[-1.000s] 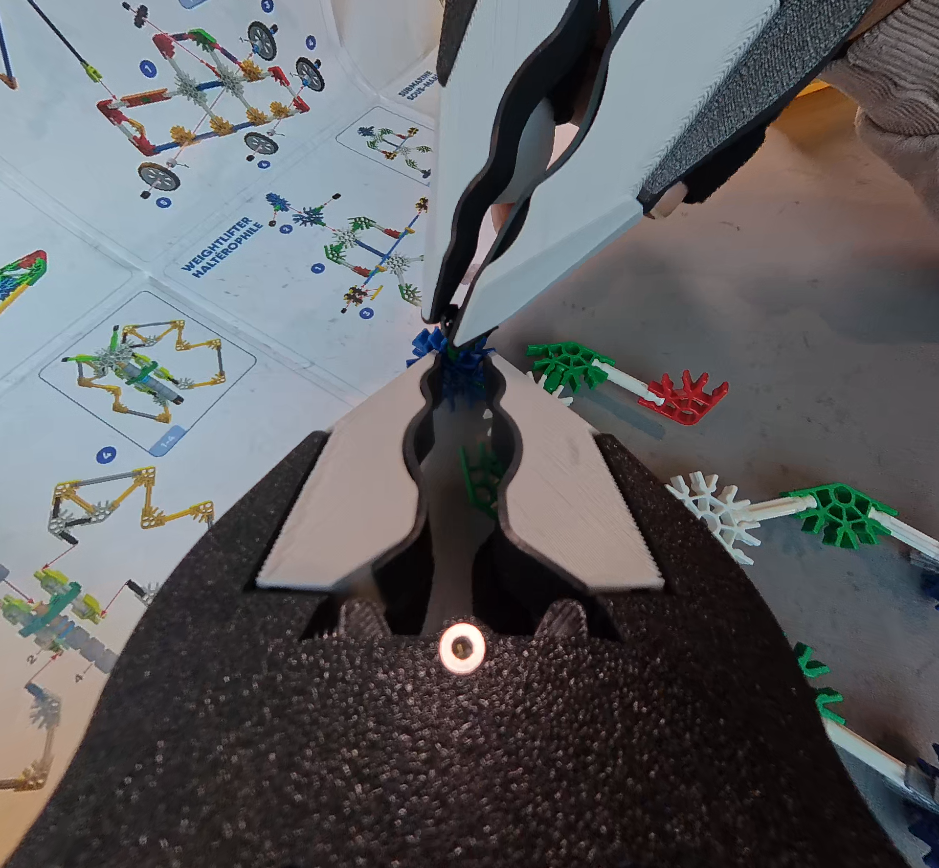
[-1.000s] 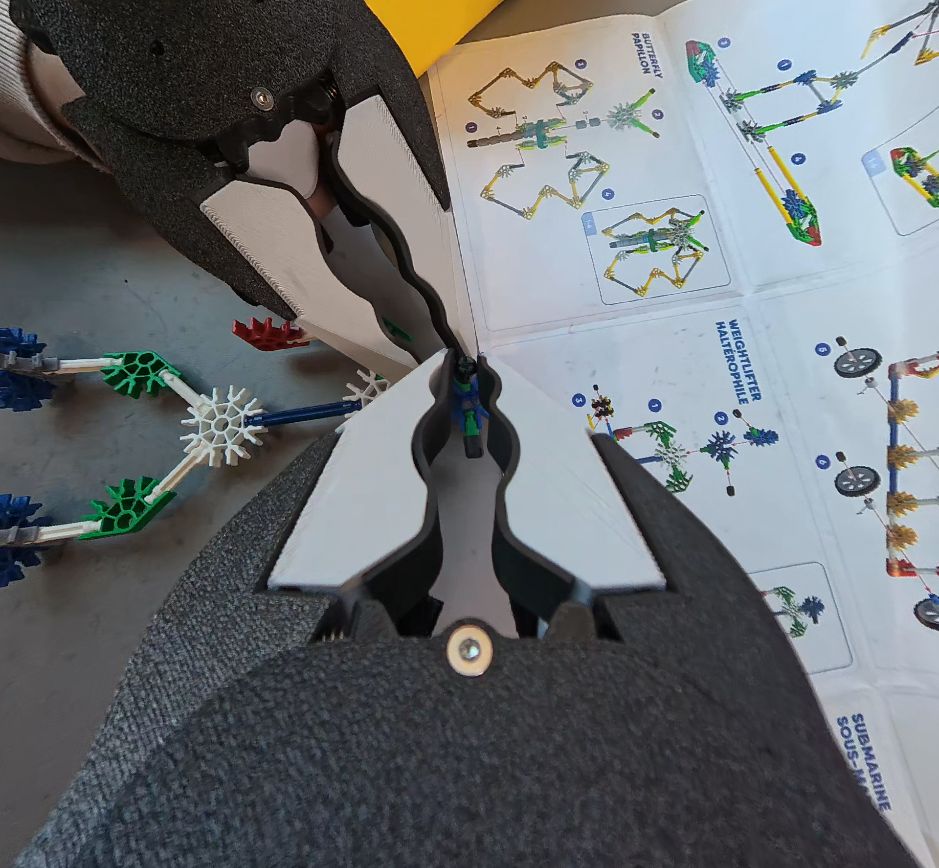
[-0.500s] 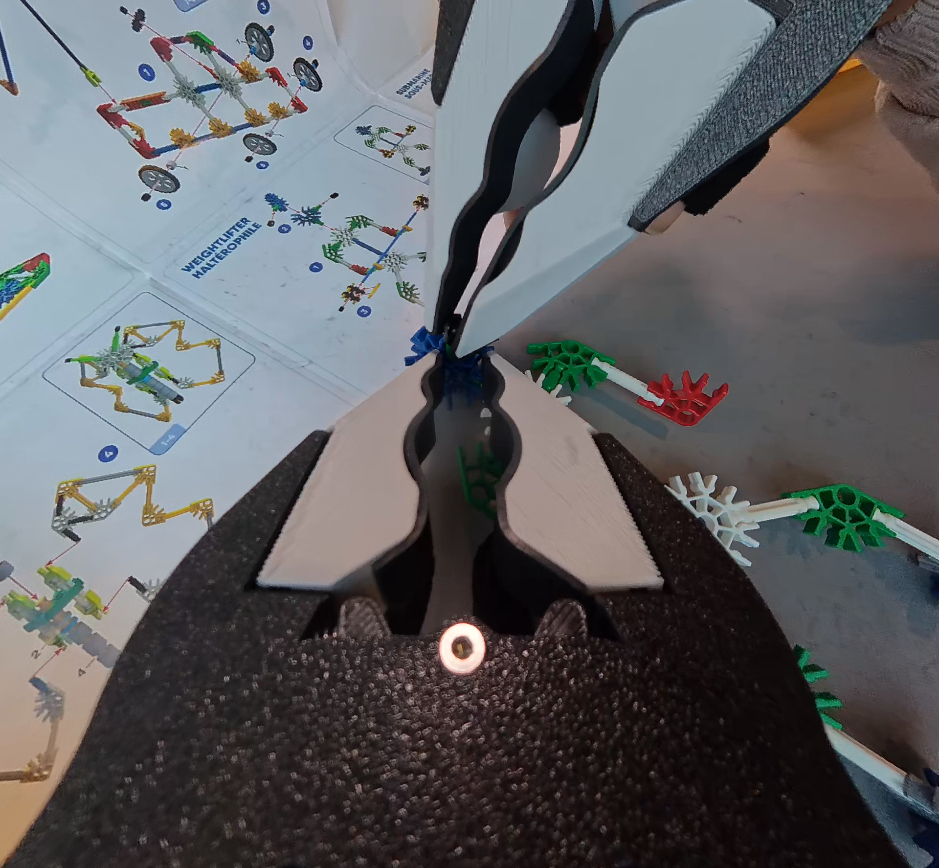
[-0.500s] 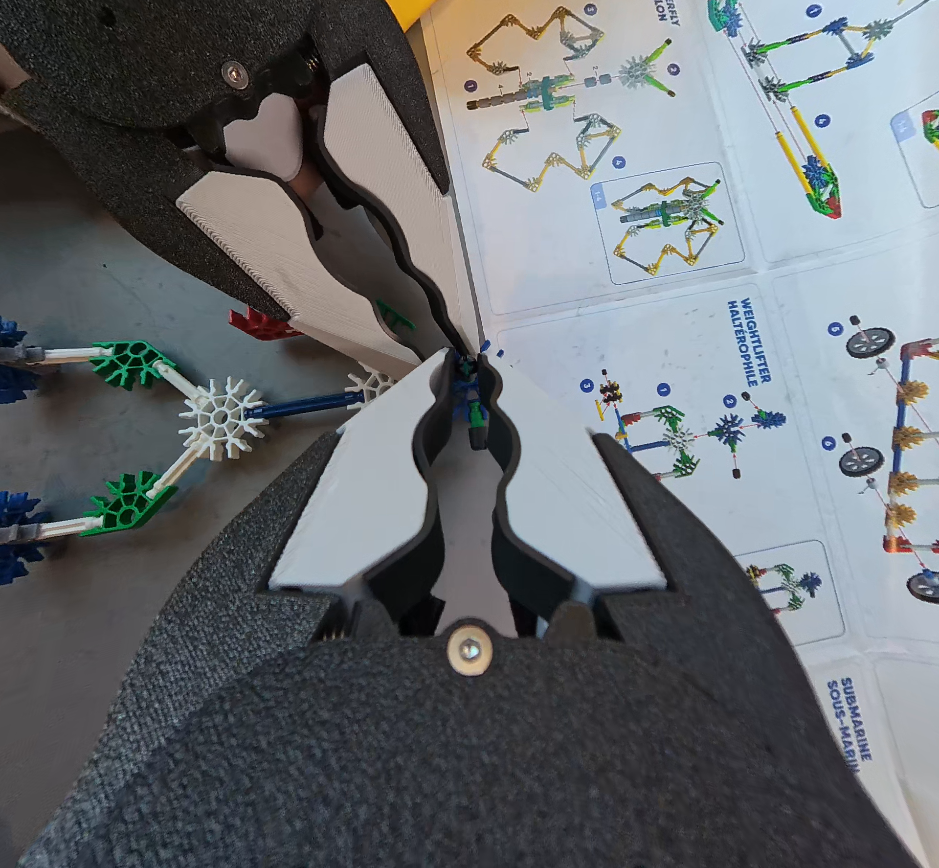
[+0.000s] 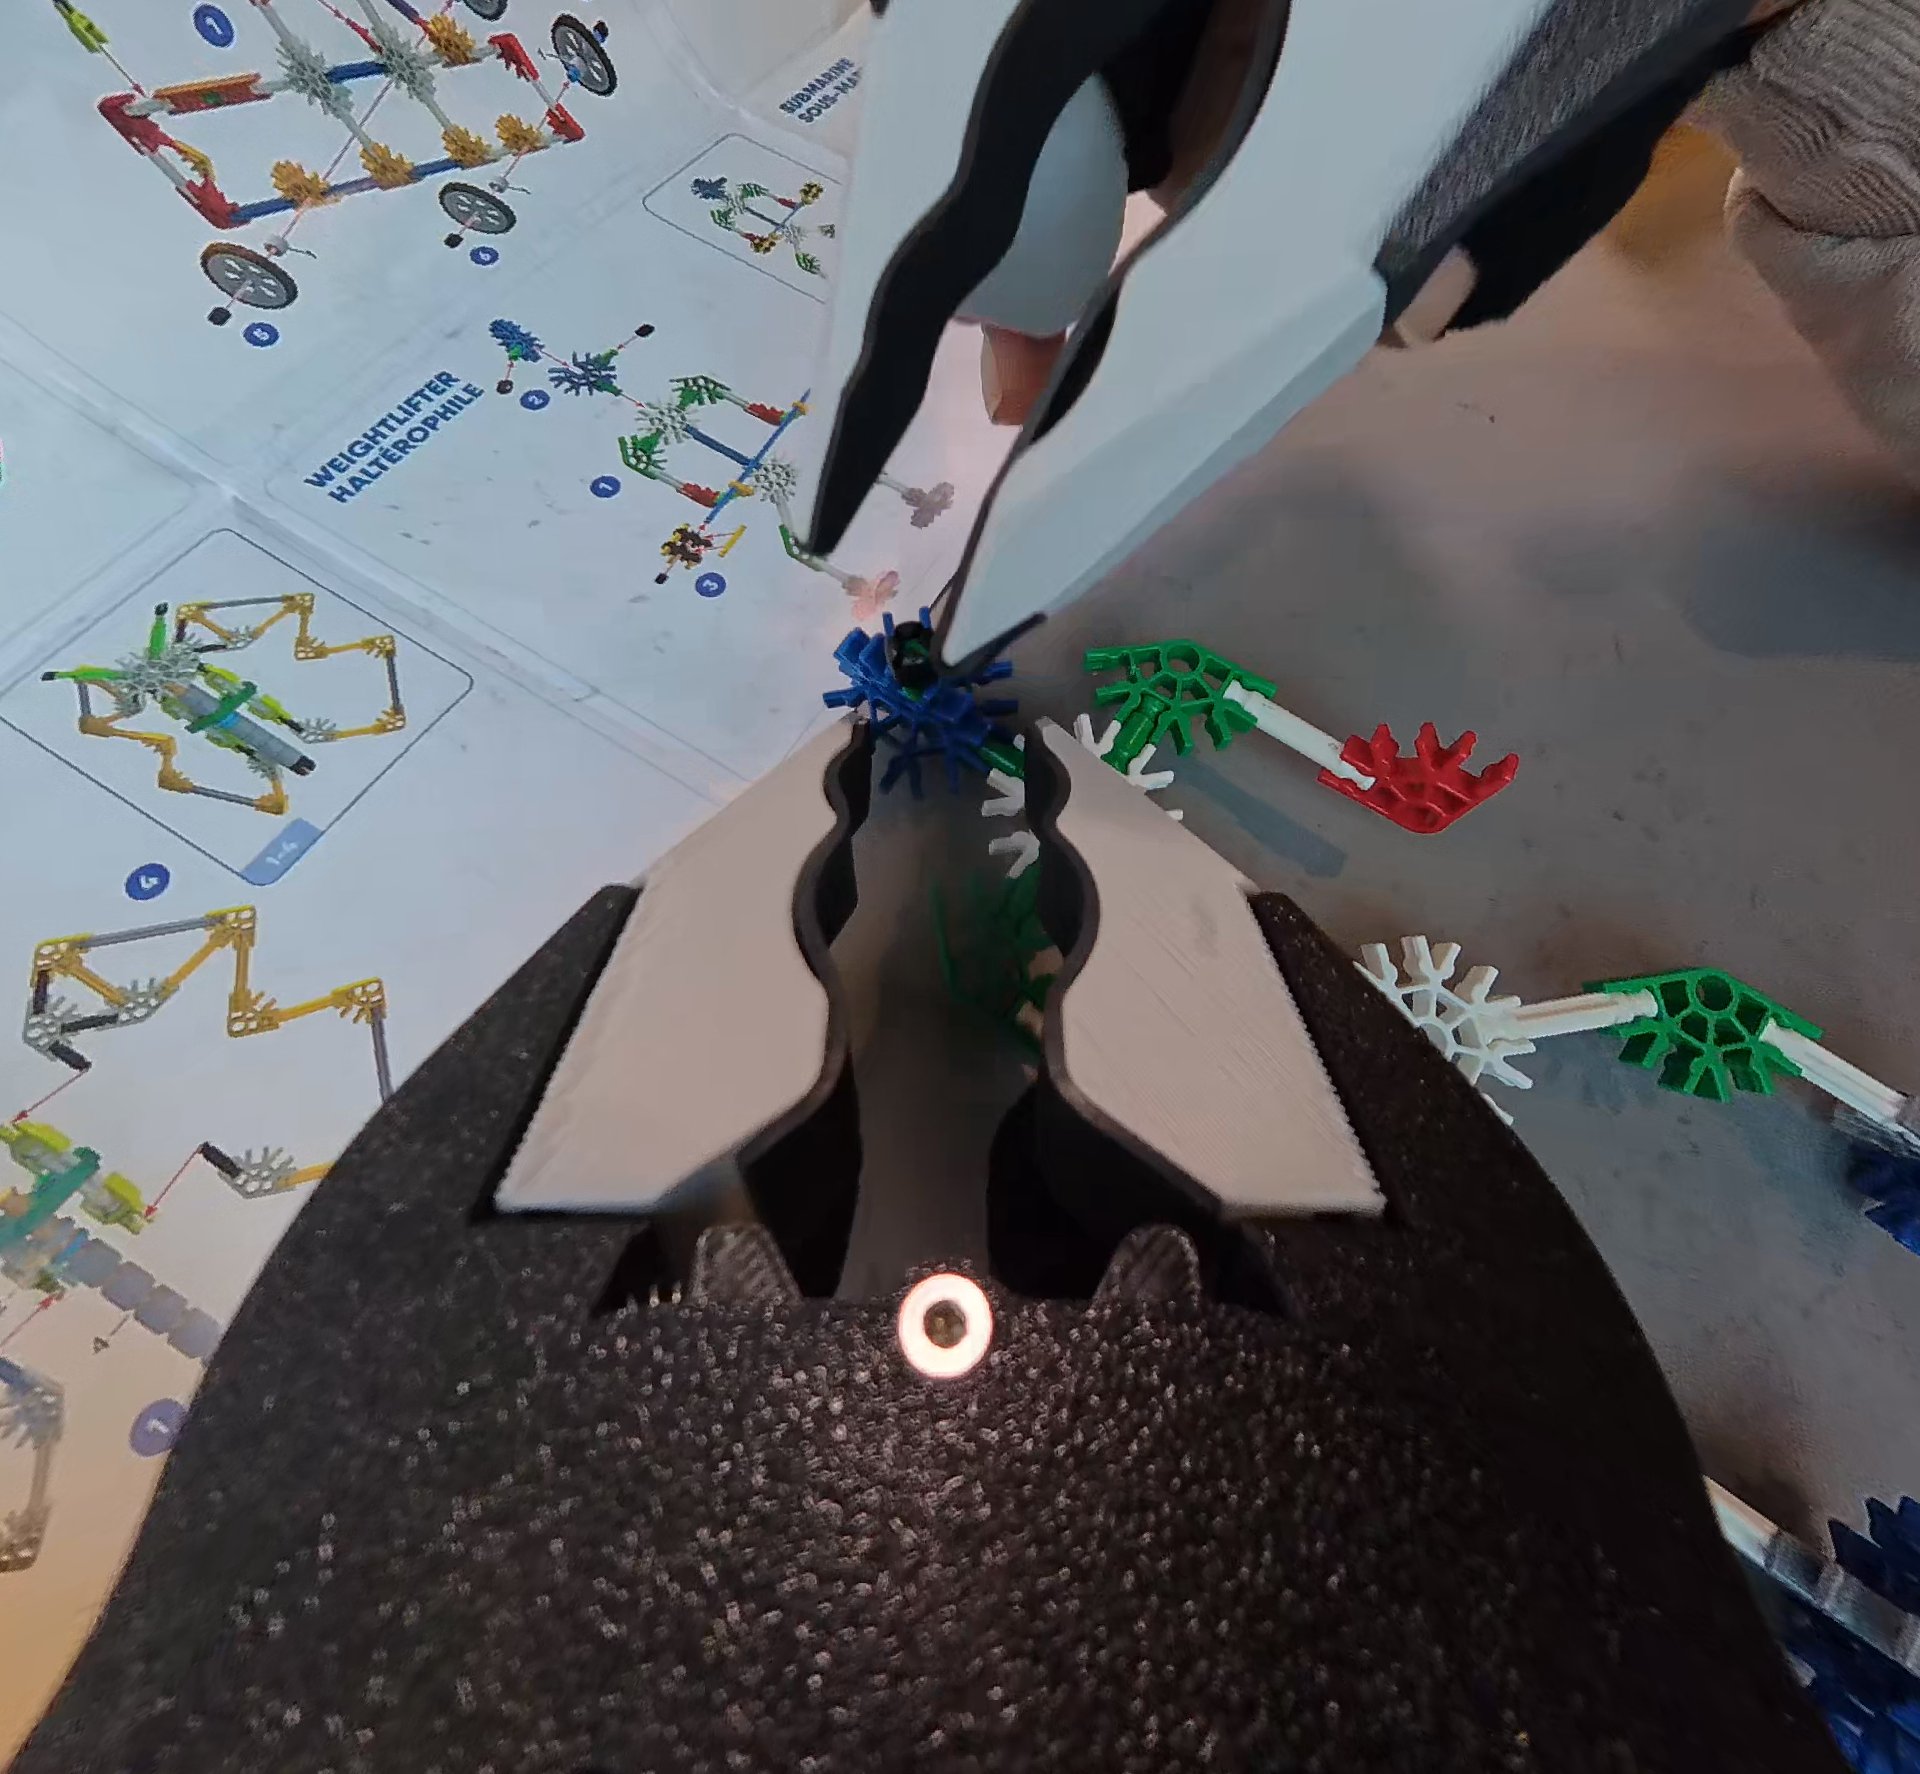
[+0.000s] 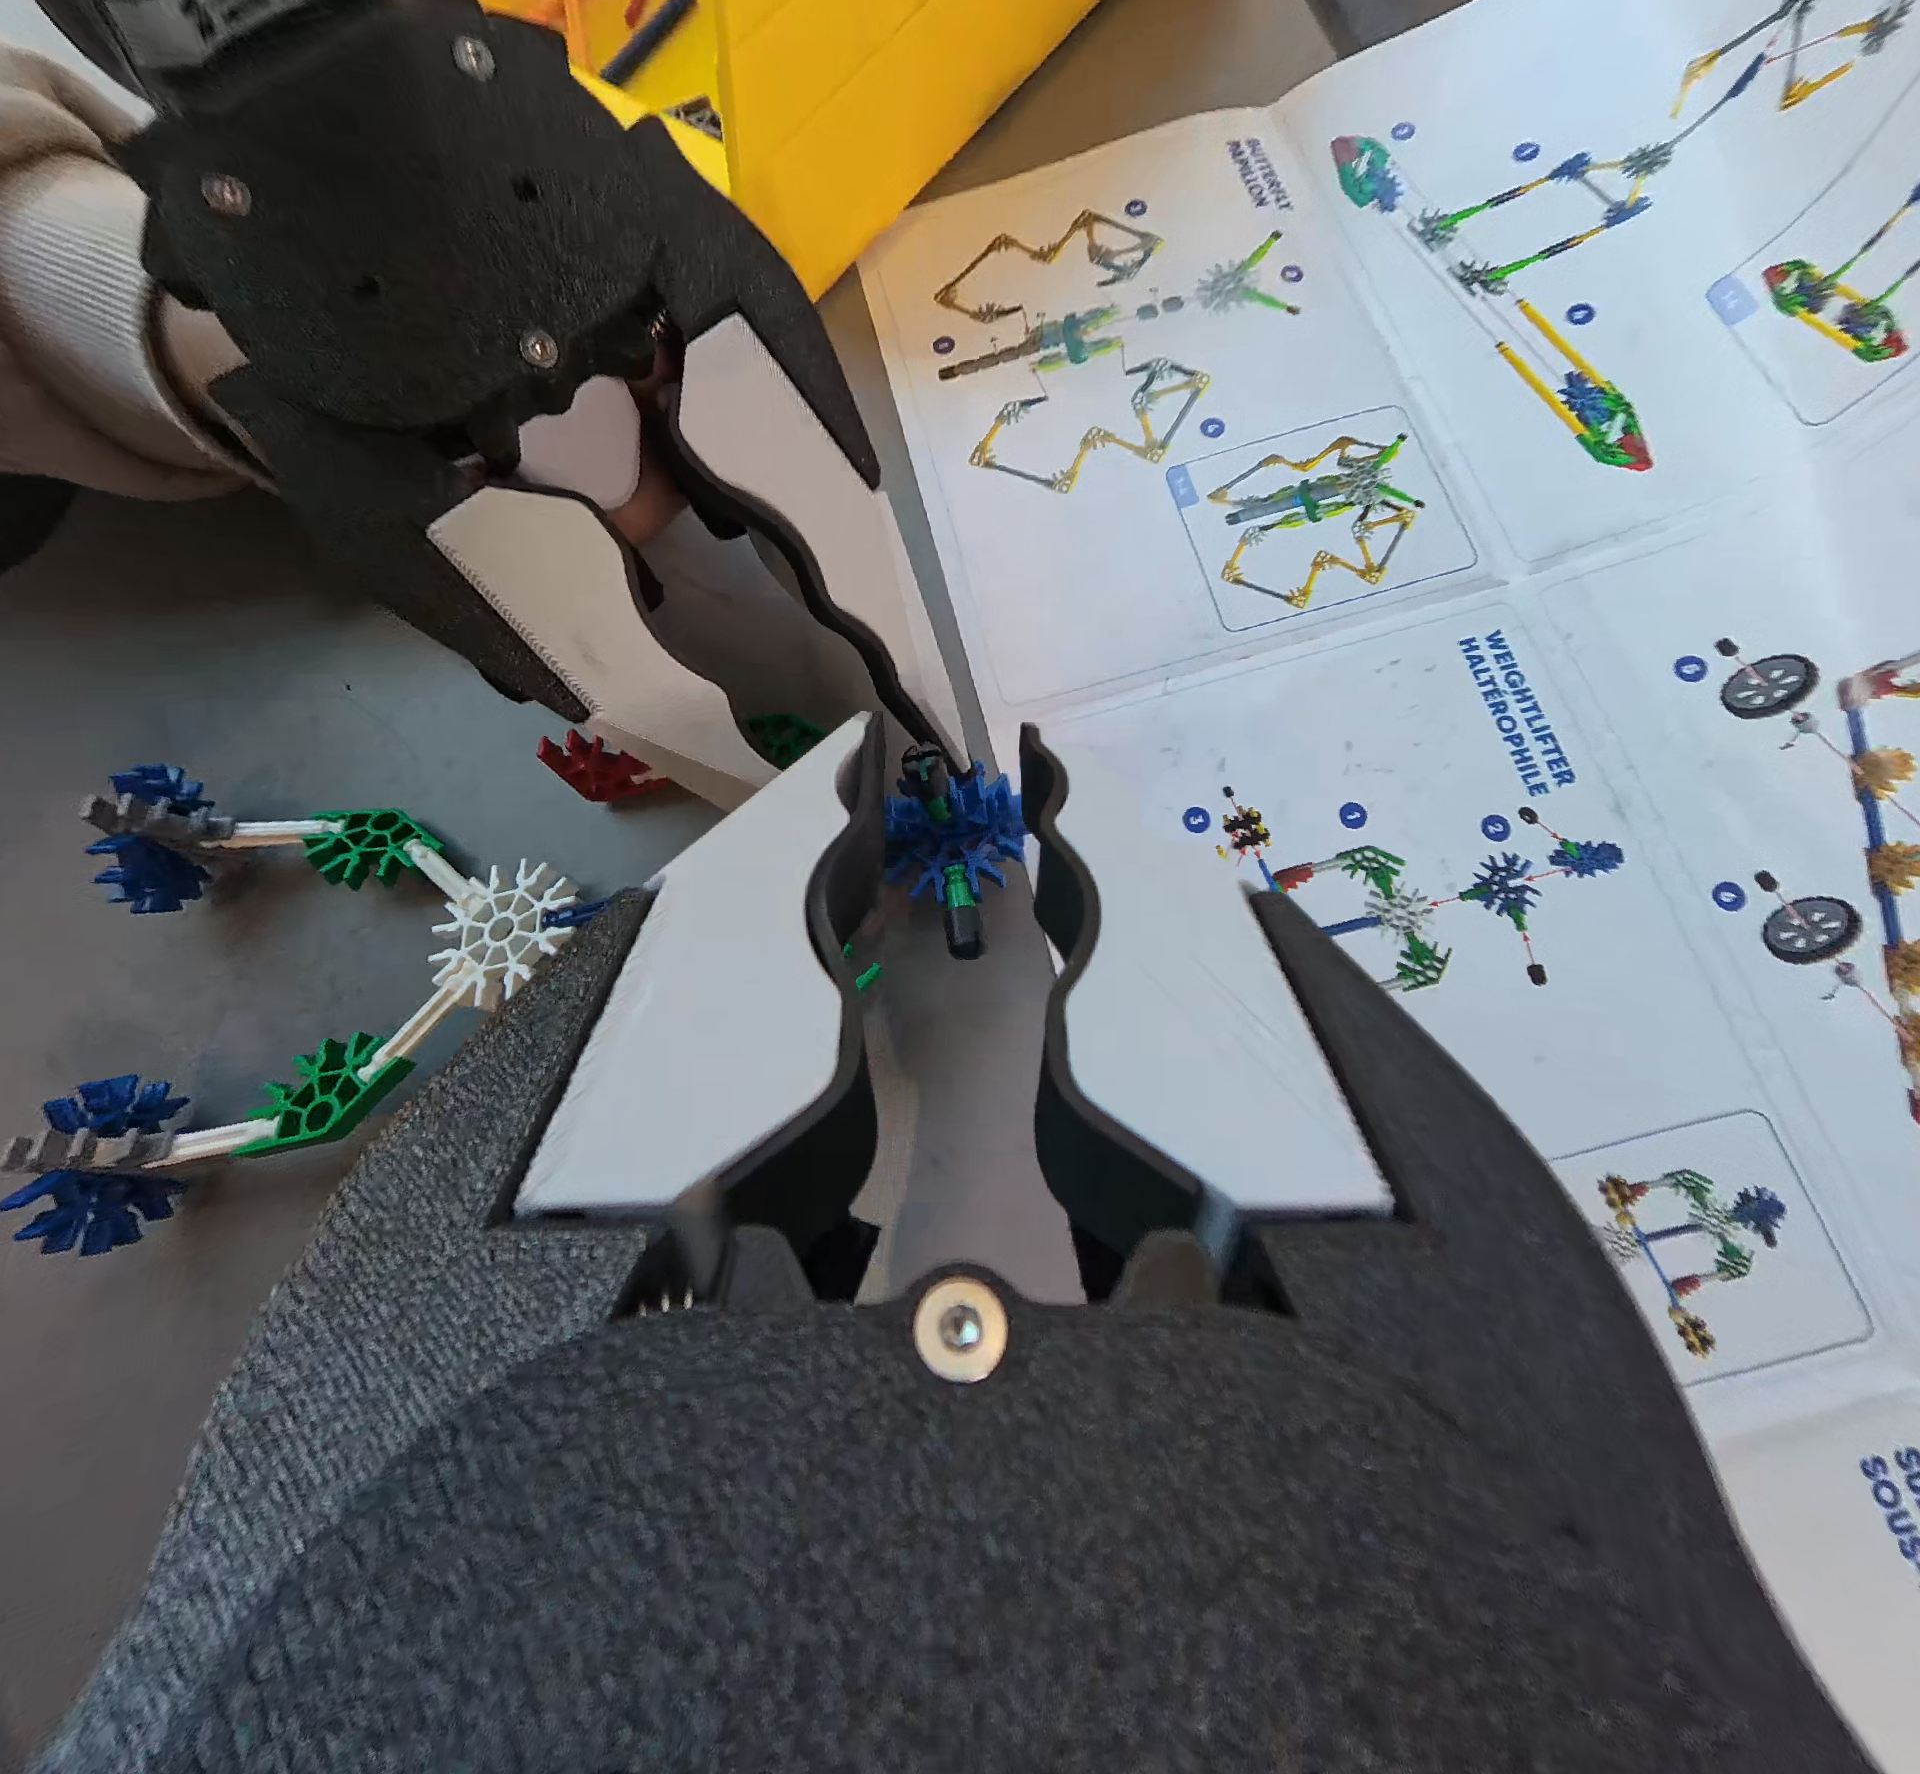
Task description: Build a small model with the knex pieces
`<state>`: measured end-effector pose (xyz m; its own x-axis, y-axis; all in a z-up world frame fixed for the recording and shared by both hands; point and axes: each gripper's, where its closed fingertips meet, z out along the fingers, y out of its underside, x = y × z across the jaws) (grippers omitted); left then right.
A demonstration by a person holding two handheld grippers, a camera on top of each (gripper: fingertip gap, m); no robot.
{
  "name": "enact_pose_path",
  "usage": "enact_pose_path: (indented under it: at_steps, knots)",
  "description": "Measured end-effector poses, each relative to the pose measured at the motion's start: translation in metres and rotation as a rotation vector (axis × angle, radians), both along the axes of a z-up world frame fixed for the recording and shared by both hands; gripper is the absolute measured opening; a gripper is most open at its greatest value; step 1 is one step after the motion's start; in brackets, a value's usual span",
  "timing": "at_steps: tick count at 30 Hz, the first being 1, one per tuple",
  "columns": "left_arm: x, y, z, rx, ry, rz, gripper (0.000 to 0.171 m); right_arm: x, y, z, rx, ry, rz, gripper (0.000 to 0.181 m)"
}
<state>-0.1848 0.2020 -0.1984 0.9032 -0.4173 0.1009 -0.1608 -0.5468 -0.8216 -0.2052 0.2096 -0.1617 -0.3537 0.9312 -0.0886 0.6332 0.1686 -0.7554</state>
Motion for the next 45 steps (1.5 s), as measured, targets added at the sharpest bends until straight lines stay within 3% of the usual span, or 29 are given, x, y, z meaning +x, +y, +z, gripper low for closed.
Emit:
enact_pose_path:
  at_steps: [4,10,28,29,30,33,37,45]
  knots:
    - [0.001,0.000,0.000,0.012,0.017,-0.002,0.026,0.004,0.006,0.006,0.028,0.015,-0.002,0.018]
    - [0.003,0.001,0.001,0.022,0.031,0.002,0.019,0.003,-0.003,-0.016,0.116,-0.057,0.034,0.007]
    - [0.004,0.001,0.000,0.036,0.065,0.005,0.012,0.008,-0.004,-0.017,0.214,-0.113,0.034,0.006]
    - [0.006,0.000,-0.001,0.026,0.058,-0.007,0.013,0.010,-0.004,-0.023,0.224,-0.147,0.045,0.004]
    - [0.009,-0.001,-0.005,0.004,0.069,-0.017,0.009,0.022,0.001,-0.047,0.295,-0.261,0.075,0.004]
    - [0.006,0.000,-0.003,0.044,0.153,-0.002,0.004,0.014,-0.001,-0.042,0.310,-0.105,0.088,0.000]
    - [0.002,0.000,0.011,0.059,0.052,0.015,0.006,0.017,-0.002,-0.028,0.278,-0.100,0.097,0.000]
    - [-0.003,-0.005,0.008,-0.016,-0.122,0.015,0.022,0.016,-0.001,-0.015,0.081,-0.012,0.066,0.009]
